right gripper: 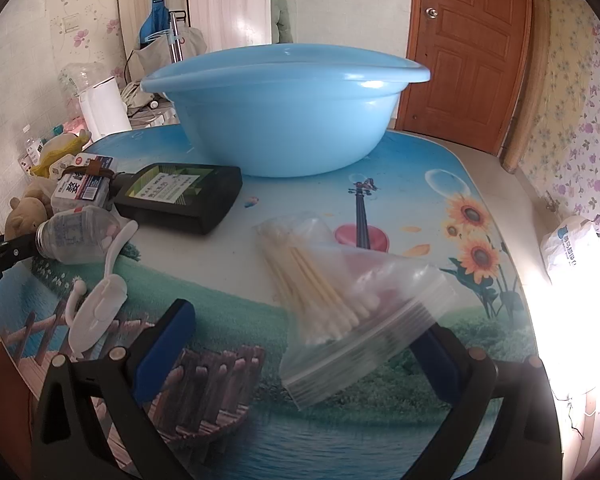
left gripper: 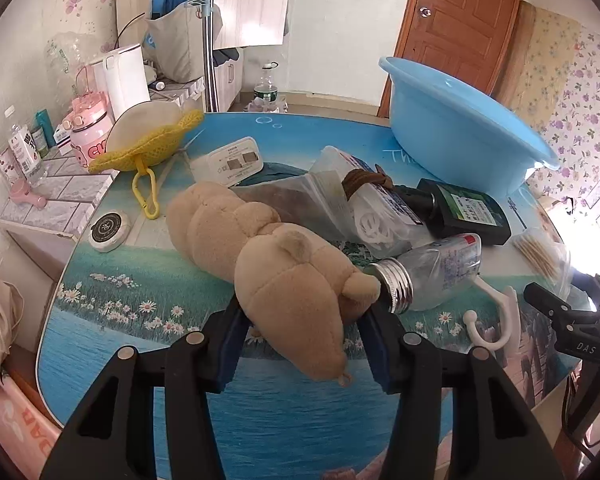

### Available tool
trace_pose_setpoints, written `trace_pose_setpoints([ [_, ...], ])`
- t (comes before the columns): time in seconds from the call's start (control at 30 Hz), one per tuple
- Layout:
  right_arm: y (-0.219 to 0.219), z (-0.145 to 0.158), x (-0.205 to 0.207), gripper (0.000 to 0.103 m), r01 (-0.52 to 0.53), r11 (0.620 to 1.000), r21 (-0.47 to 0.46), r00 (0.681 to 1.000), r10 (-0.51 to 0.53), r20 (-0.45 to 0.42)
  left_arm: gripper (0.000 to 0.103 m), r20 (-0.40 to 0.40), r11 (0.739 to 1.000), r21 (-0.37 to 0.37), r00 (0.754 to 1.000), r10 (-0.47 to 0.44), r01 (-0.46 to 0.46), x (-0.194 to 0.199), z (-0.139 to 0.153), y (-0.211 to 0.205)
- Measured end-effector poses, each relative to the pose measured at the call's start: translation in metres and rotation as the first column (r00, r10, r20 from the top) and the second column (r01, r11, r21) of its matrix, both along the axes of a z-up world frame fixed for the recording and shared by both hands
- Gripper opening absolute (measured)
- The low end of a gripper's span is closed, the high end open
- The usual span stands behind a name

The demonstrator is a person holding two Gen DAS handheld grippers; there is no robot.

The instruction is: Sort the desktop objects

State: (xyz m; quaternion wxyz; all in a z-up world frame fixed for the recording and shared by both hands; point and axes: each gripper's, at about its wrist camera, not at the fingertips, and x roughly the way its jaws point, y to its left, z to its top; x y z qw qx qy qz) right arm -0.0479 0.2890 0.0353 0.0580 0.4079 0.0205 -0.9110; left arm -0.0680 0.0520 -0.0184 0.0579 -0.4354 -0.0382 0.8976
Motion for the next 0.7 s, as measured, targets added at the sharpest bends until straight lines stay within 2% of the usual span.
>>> trace_pose_setpoints([
  [0.37, 0.0002, -0.0003, -0.001, 0.103, -0.003, 1.0, 0.001, 1.0, 0.003, -0.002, 0.051, 0.018, 0.999, -0.024, 0.999, -0.036, 0.037, 0.0075, 0.0032, -0.0012],
  [0.7, 0.0017, -0.0011, 0.0003, 0.103, -0.012, 1.0, 0.0, 1.0, 0.012, -0.006, 0.051, 0.021, 1.0, -0.028, 1.0, -0.011, 0.012, 0.0064, 0.0001, -0.0082],
])
